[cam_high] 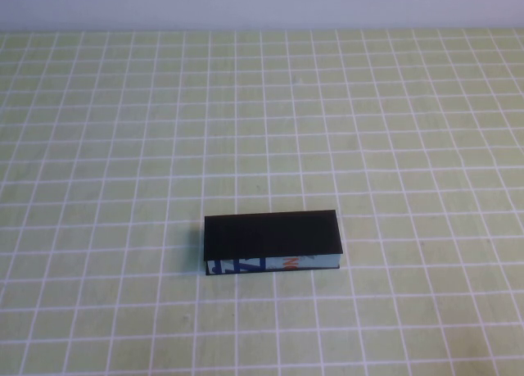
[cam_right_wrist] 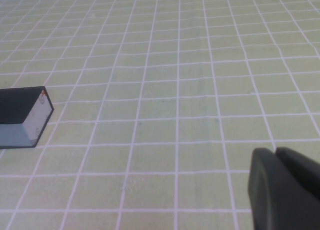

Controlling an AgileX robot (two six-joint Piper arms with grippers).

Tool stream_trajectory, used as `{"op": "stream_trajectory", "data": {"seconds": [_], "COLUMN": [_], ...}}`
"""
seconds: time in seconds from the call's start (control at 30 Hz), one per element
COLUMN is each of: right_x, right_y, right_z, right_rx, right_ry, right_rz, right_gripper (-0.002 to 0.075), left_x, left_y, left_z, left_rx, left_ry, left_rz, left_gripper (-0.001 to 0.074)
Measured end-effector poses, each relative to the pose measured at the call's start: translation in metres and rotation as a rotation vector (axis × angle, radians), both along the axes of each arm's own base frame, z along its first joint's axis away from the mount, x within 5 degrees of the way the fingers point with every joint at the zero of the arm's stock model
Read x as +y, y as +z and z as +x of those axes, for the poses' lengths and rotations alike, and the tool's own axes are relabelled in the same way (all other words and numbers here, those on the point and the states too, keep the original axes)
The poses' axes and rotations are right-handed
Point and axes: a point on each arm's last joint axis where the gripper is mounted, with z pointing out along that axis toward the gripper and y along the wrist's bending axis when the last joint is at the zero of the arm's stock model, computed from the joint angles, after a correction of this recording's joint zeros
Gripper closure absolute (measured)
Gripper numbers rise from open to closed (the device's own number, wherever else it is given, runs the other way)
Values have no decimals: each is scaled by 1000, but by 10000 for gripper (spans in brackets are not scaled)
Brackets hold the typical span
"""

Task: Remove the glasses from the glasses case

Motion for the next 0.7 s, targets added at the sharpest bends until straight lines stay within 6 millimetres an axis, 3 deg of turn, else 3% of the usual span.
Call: {"op": "stream_trajectory", "data": {"seconds": [0.3, 0.53, 0.7], "right_x": [0, 0, 0], "right_y": [0, 0, 0], "right_z": [0, 0, 0], "right_rx": [0, 0, 0], "right_ry": [0, 0, 0], "right_rz": [0, 0, 0], "right_gripper": [743, 743, 743], "left_x": [-1, -6, -4], "left_y": [3, 18, 25], "left_z": [1, 3, 3], "left_rx": [-33, -162, -236], "left_ry": [-2, 16, 38], "left_rz": [-34, -483, -609], "left_gripper": [739, 739, 739]}}
